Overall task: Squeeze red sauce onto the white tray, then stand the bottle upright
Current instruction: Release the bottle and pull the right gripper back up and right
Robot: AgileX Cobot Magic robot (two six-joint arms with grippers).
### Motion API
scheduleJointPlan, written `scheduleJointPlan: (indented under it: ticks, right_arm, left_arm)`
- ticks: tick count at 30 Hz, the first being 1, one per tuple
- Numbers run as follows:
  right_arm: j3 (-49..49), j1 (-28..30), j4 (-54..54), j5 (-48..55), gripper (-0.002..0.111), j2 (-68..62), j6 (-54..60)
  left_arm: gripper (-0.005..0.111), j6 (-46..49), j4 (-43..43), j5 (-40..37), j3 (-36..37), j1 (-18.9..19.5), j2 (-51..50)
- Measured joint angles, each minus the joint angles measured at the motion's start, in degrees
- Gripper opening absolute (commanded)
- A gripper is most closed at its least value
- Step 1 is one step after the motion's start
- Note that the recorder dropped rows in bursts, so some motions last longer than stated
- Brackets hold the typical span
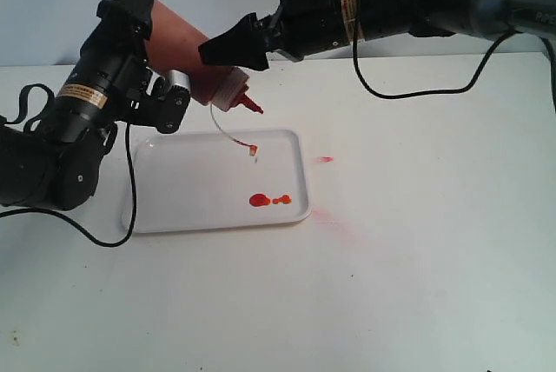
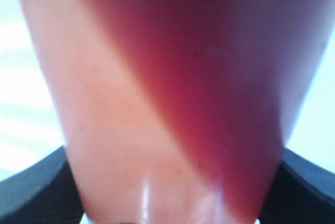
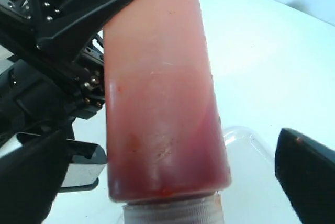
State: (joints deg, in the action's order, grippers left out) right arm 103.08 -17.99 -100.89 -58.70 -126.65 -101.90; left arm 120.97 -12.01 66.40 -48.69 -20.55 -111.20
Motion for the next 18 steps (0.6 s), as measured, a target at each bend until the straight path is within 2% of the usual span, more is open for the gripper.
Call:
scheduleJointPlan:
  ticks: [10,18]
  right_arm:
    - [0.0,0.37,0.2,-2.03,0.105,0.65,-0.15]
    - [0.0,4.83,0.25,-3.8,0.105,2.29,-3.85]
  left_arm:
    - [0.0,0.0,-1.83,-0.36,0.0,0.0,0.0]
    - [0.0,-0.57,-5.7,-0.55,0.0,0.0,0.0]
